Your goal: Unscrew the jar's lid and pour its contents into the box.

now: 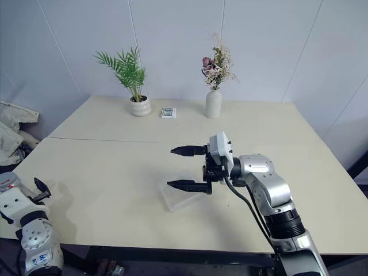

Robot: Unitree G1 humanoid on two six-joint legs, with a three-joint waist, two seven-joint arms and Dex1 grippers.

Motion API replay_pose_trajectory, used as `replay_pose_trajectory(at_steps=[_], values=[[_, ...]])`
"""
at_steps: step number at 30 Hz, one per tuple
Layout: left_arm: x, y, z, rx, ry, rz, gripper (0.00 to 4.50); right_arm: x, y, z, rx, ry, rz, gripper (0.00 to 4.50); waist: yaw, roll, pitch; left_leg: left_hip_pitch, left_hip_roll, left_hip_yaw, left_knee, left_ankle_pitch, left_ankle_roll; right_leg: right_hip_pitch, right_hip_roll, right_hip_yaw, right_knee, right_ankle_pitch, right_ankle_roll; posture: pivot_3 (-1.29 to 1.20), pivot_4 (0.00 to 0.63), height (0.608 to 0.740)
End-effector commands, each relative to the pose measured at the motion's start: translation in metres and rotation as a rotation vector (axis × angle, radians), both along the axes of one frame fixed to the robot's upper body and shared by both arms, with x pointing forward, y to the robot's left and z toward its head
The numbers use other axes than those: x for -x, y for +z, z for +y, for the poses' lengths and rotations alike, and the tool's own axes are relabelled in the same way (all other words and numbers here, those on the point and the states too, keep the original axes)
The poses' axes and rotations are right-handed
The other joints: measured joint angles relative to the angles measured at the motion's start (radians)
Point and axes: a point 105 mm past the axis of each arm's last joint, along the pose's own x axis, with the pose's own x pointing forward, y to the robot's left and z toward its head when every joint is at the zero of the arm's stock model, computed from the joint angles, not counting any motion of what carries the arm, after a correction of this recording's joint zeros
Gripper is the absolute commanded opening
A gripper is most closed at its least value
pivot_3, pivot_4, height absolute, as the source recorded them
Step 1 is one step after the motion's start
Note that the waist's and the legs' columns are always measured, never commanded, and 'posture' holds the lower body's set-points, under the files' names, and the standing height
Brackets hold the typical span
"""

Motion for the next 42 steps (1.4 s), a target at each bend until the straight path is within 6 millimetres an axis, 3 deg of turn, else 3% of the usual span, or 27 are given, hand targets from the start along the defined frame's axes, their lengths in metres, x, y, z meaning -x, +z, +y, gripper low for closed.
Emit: replay_pose_trajectory(at_steps=[1, 12, 28, 32, 37, 42], values=[[0.01, 0.018, 0.01, -0.07, 0.052, -0.025, 4.46, 0.005, 0.014, -0.005, -0.027, 0.003, -0.043, 4.5, 0.0, 0.0, 0.0, 0.0, 0.0, 0.0, 0.0, 0.0, 0.0, 0.0, 0.0, 0.0, 0.0, 0.0, 0.0, 0.0, 0.15, 0.74], [0.018, 0.023, 0.034, -0.085, 0.099, 0.008, 4.46, 0.006, 0.013, -0.008, -0.029, -0.016, -0.034, 4.5, 0.0, 0.0, 0.0, 0.0, 0.0, 0.0, 0.0, 0.0, 0.0, 0.0, 0.0, 0.0, 0.0, 0.0, 0.0, 0.0, 0.15, 0.74], [0.004, 0.013, 0.029, -0.025, 0.071, 0.005, 4.46, 0.009, 0.013, -0.011, -0.018, -0.031, -0.033, 4.5, 0.0, 0.0, 0.0, 0.0, 0.0, 0.0, 0.0, 0.0, 0.0, 0.0, 0.0, 0.0, 0.0, 0.0, 0.0, 0.0, 0.15, 0.74], [0.004, 0.01, 0.029, -0.005, 0.076, 0.006, 3.64, 0.01, 0.013, -0.011, -0.019, -0.03, -0.033, 4.5, 0.0, 0.0, 0.0, 0.0, 0.0, 0.0, 0.0, 0.0, 0.0, 0.0, 0.0, 0.0, 0.0, 0.0, 0.0, 0.0, 0.15, 0.74], [0.003, 0.009, 0.029, 0.001, 0.076, 0.008, 2.15, 0.01, 0.013, -0.01, -0.018, -0.031, -0.028, 4.5, 0.0, 0.0, 0.0, 0.0, 0.0, 0.0, 0.0, 0.0, 0.0, 0.0, 0.0, 0.0, 0.0, 0.0, 0.0, 0.0, 0.15, 0.74], [0.003, 0.01, 0.027, 0.004, 0.069, 0.001, 2.11, 0.011, 0.011, -0.01, -0.017, -0.031, -0.021, 4.5, 0.0, 0.0, 0.0, 0.0, 0.0, 0.0, 0.0, 0.0, 0.0, 0.0, 0.0, 0.0, 0.0, 0.0, 0.0, 0.0, 0.15, 0.74]])
